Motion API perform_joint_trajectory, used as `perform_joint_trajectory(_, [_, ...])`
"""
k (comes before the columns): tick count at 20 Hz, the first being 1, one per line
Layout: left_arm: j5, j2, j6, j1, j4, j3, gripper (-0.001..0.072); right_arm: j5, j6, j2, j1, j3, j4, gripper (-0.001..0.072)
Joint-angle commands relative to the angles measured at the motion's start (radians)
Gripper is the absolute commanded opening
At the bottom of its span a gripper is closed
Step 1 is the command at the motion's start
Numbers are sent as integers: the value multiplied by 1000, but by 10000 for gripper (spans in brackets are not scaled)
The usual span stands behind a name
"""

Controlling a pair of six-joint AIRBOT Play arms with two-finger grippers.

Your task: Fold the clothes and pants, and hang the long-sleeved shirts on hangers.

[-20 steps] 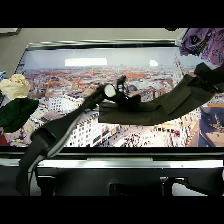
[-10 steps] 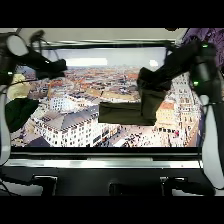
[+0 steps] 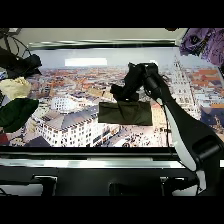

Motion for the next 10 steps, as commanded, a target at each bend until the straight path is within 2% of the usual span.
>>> perform_joint_trajectory(1, [-4,3,1,10,4,-19,17,68,18,-55,16,1,58,89])
perform_joint_trajectory(3, [-4,2,5,10,5,-22,17,130,7,-51,16,2,121,237])
perform_joint_trajectory(4, [-4,2,10,10,4,-22,17,154,-13,-44,16,8,158,348])
perform_joint_trajectory(5, [-5,2,16,10,5,-22,17,170,-60,-32,16,18,199,429])
perform_joint_trajectory(7, [-5,2,19,7,5,-22,17,156,-132,3,16,54,223,455])
perform_joint_trajectory(10, [-5,2,18,6,4,-22,17,73,-166,65,-23,134,143,458])
